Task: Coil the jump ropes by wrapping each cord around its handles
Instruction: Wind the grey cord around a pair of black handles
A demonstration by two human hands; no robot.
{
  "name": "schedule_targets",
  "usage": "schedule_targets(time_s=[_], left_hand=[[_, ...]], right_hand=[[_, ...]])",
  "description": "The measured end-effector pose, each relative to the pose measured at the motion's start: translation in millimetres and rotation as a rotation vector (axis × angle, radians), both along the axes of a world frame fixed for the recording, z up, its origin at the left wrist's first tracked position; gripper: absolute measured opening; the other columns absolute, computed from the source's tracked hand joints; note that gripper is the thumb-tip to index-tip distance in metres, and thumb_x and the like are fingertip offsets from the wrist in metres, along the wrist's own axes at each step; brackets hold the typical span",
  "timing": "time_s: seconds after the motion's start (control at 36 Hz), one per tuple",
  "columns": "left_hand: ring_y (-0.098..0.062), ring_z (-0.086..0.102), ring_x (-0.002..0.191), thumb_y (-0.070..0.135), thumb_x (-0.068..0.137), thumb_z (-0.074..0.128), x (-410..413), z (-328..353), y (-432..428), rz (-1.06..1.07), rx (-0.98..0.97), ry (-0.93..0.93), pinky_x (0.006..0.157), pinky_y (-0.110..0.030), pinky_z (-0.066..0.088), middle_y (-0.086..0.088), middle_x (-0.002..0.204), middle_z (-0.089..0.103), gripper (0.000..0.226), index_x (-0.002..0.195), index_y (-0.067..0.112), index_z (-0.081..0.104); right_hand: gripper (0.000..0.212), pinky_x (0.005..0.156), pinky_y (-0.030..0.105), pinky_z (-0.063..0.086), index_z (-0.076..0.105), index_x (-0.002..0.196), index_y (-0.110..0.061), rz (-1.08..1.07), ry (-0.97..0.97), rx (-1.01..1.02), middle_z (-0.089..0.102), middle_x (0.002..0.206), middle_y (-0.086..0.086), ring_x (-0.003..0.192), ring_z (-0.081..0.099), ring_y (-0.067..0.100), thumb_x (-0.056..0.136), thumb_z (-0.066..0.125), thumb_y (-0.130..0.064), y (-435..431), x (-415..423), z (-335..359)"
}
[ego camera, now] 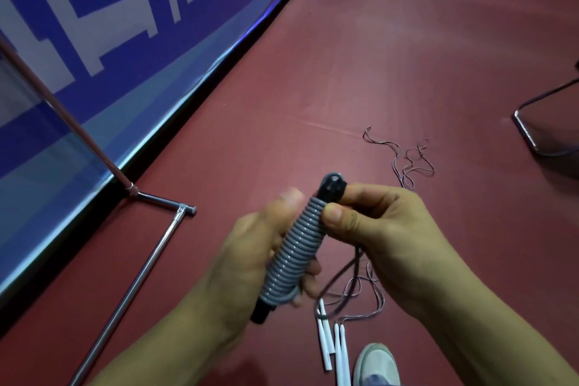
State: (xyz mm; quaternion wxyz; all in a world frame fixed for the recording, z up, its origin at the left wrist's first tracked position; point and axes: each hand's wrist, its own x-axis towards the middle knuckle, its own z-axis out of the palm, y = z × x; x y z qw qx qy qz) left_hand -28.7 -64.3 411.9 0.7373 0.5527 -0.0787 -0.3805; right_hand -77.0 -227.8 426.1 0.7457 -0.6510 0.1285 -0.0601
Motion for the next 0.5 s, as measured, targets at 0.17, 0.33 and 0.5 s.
schedule_targets(time_s=[0.17,0.33,0.5], left_hand=[[-0.012,0.052,0.058,0.080,0.076,0.051,-8,-10,-1,0.074,0.358,-0.571,0.058,-0.041,0.045,-0.005,0.068,0.065,0.064,0.086,0.020,0.069],[-0.018,0.067,0.066,0.081,0.080,0.034,-12,-4,-2,0.112,0.252,-0.570,0.060,-0.031,0.051,-0.008,0.074,0.070,0.075,0.087,0.017,0.071],[-0.031,0.062,0.050,0.088,0.074,0.041,-5,-2,-2,0.045,0.164,-0.244,0.053,-0.040,0.051,-0.022,0.060,0.064,0.081,0.076,0.014,0.075]], right_hand=[[0.021,0.075,0.042,0.057,0.079,0.079,-0.011,-0.062,0.000,-0.184,0.069,0.084,0.030,0.075,0.065,0.026,0.062,0.091,-0.017,5,2,3],[0.025,0.066,0.031,0.056,0.071,0.074,-0.007,-0.059,0.005,-0.068,0.057,0.082,0.043,0.070,0.065,0.028,0.060,0.091,-0.006,12,3,6],[0.025,0.055,0.025,0.049,0.064,0.073,-0.005,0.028,0.031,-0.016,0.056,0.067,0.019,0.056,0.056,0.020,0.061,0.085,-0.010,10,3,3]])
